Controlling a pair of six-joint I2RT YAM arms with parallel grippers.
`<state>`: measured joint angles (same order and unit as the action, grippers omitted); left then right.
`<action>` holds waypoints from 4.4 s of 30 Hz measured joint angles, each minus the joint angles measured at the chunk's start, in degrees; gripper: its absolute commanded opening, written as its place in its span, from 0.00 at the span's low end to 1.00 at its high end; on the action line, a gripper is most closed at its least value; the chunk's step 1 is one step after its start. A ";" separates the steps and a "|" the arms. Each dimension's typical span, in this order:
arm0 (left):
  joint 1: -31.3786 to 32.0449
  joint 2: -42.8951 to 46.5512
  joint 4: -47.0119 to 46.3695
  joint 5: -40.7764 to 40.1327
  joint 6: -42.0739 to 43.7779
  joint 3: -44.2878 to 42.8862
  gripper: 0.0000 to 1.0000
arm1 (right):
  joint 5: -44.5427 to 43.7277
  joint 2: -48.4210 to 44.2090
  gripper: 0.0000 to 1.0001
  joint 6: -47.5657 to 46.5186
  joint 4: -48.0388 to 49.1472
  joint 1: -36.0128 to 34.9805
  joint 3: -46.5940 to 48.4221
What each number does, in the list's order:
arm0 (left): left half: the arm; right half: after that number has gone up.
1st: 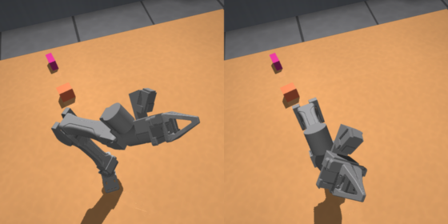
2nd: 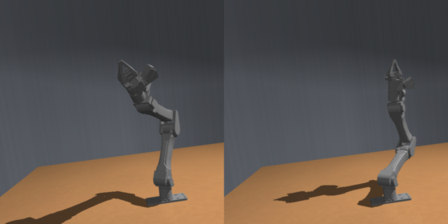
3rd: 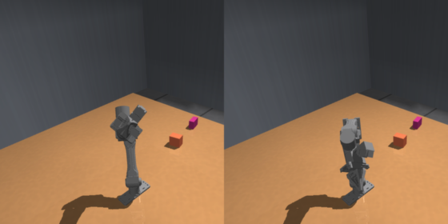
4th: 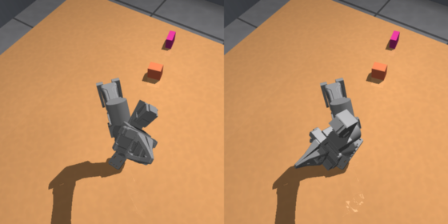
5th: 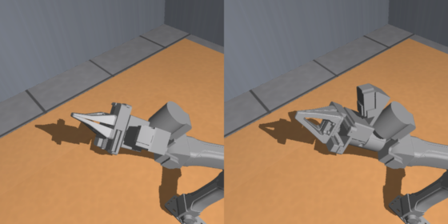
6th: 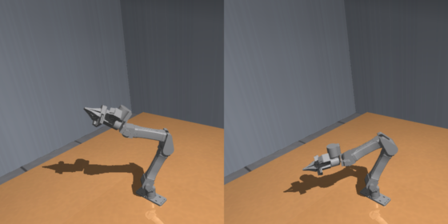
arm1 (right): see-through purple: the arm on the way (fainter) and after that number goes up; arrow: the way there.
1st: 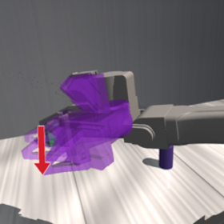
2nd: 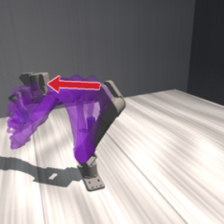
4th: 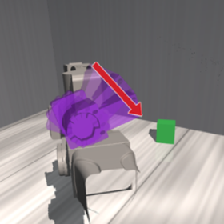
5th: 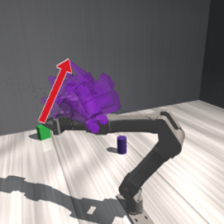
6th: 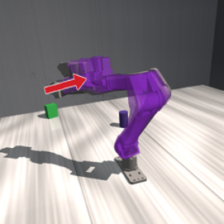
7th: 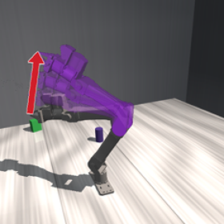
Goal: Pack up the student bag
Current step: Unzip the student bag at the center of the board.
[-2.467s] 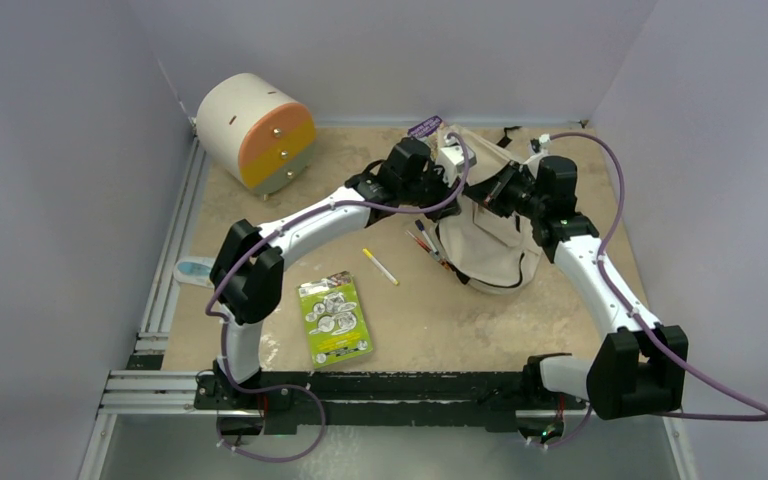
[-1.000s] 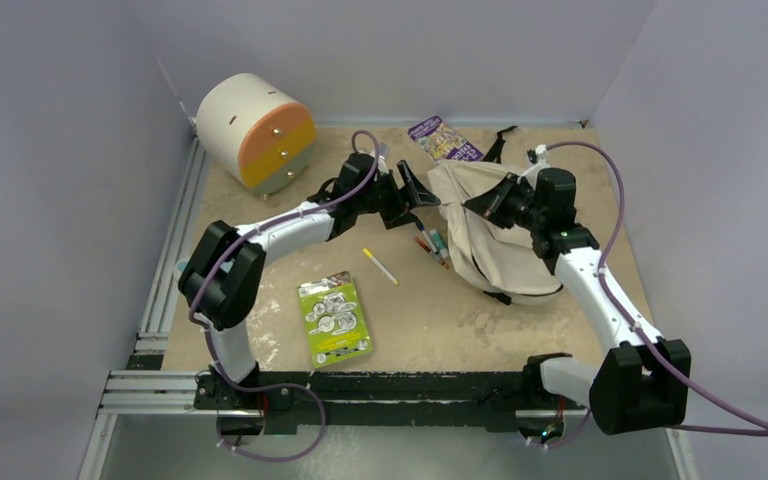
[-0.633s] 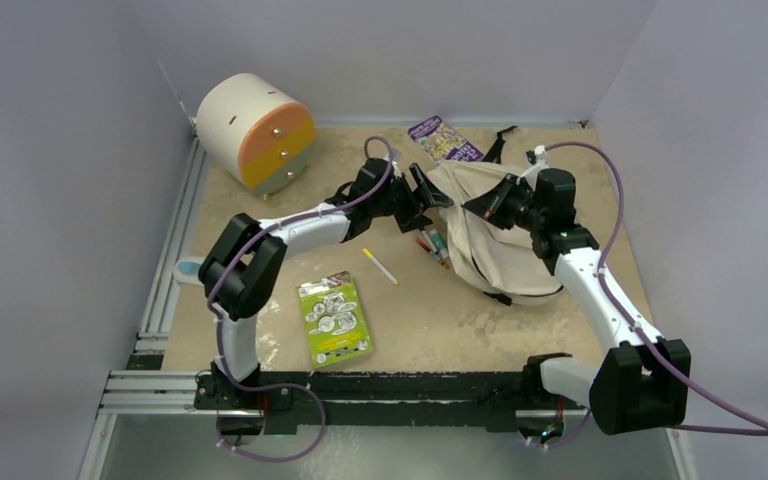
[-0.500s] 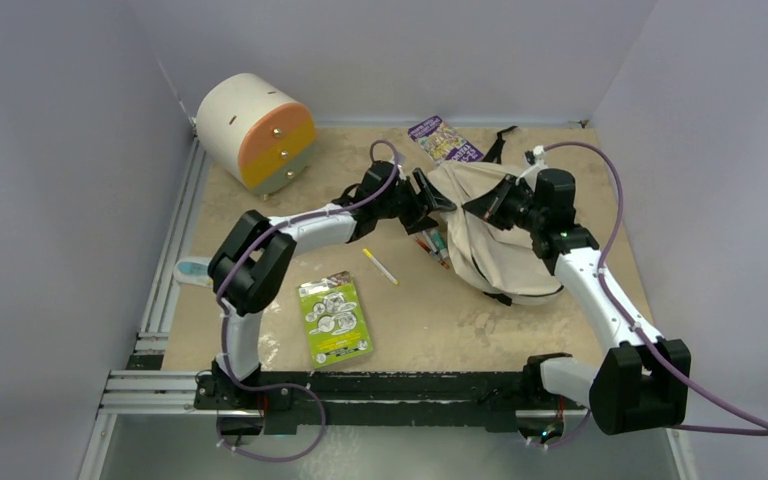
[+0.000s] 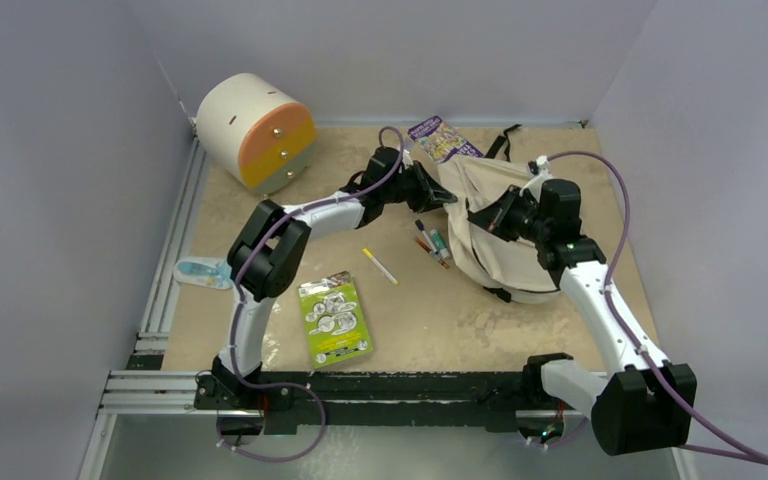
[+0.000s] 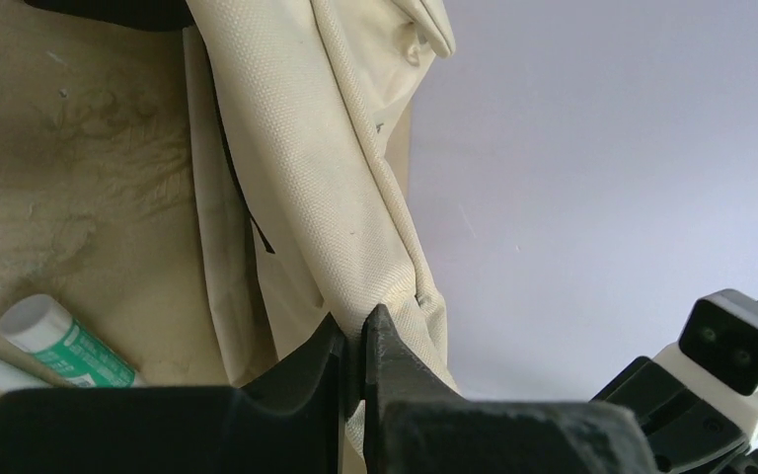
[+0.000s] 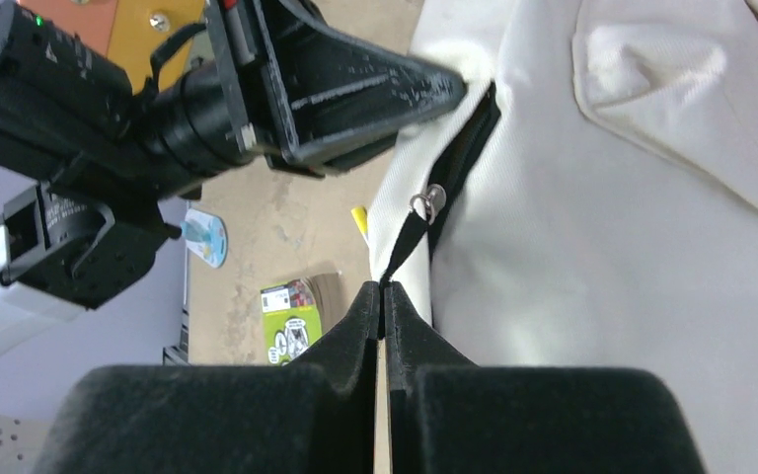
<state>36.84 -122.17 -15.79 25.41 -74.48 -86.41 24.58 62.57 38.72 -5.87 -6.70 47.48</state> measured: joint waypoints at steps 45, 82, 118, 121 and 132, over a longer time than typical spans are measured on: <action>-12.79 -6.49 15.56 10.82 17.38 -11.52 0.72 | 2.03 -11.04 0.00 6.60 -4.00 0.00 -10.58; 7.06 13.35 12.02 -13.99 -7.76 11.13 0.71 | 2.62 -9.40 0.00 6.62 -0.24 0.00 -8.72; -2.36 6.60 7.32 1.11 0.52 6.08 0.00 | 2.16 -11.21 0.00 6.05 -0.44 0.00 -13.68; -5.03 6.56 8.31 2.14 1.81 5.57 0.00 | 2.01 -11.19 0.00 6.08 -0.20 0.00 -14.82; -12.50 1.22 14.05 7.13 7.82 -5.20 0.00 | -2.67 -12.57 0.00 8.20 -1.38 -0.02 -16.37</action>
<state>24.34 -120.95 -1.74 32.53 -66.65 -91.61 21.91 50.00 46.92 -7.25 -6.72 31.11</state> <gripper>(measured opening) 0.025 0.007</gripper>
